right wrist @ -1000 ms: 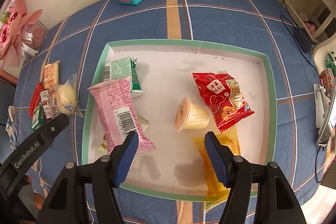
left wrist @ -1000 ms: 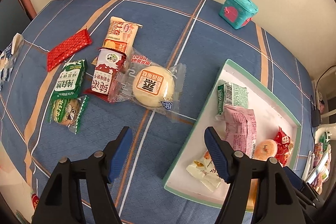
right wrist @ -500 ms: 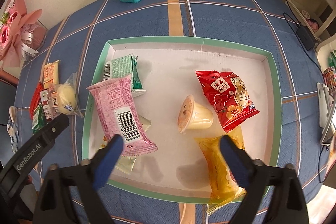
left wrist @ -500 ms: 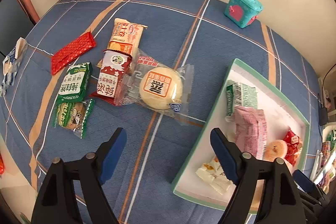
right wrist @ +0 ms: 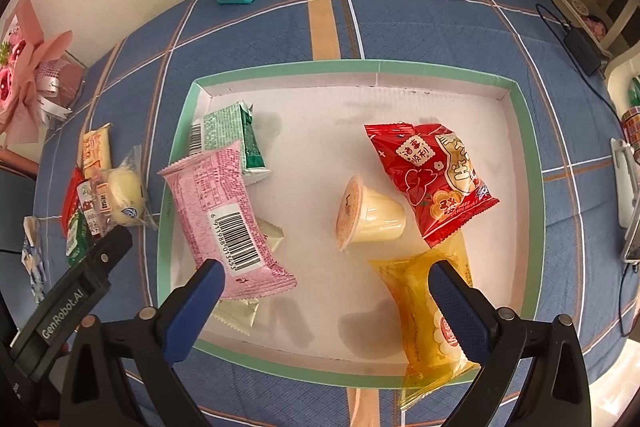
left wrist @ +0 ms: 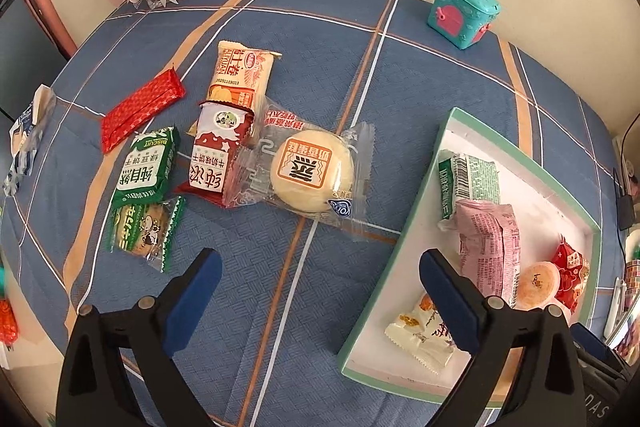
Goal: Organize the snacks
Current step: 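Withdraw both tools from the tray toward the remaining snacks, then grasp the green-white biscuit pack with the left tool while the right tool grasps the wrapped round bun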
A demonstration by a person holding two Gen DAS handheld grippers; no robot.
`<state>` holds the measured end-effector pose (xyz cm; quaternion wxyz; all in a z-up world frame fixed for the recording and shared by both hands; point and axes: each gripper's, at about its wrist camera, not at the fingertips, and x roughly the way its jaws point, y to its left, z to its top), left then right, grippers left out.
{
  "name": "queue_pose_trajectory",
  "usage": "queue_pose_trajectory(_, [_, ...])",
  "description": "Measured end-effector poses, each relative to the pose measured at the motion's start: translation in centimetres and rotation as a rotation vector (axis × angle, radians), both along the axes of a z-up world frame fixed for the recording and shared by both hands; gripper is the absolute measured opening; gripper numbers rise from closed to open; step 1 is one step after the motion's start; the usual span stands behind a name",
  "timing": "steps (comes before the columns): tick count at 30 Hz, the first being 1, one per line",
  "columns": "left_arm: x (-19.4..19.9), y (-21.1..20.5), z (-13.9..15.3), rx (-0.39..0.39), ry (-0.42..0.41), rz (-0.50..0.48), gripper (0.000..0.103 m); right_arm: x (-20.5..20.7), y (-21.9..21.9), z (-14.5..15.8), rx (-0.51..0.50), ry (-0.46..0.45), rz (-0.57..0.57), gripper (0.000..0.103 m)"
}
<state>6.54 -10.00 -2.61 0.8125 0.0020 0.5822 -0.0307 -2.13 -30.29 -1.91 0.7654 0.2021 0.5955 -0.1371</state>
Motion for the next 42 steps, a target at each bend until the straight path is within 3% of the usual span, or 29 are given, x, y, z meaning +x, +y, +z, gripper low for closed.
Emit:
queue_pose_trajectory(10, [0.1, 1.0, 0.3, 0.02, -0.018, -0.001, 0.099, 0.4, 0.8, 1.3, -0.006, -0.063, 0.019, 0.103])
queue_pose_trajectory(19, [0.4, 3.3, 1.3, 0.012, -0.085, 0.011, 0.099, 1.7, 3.1, 3.1, -0.017, -0.214, 0.036, 0.103])
queue_pose_trajectory(32, [1.5, 8.7, 2.5, -0.034, -0.19, 0.07, 0.099, 3.9, 8.6, 2.5, -0.059, -0.25, 0.135, 0.103])
queue_pose_trajectory(42, [2.8, 15.5, 2.7, -0.081, -0.15, 0.203, 0.099, 5.4, 13.5, 1.8, -0.002, -0.269, 0.224, 0.103])
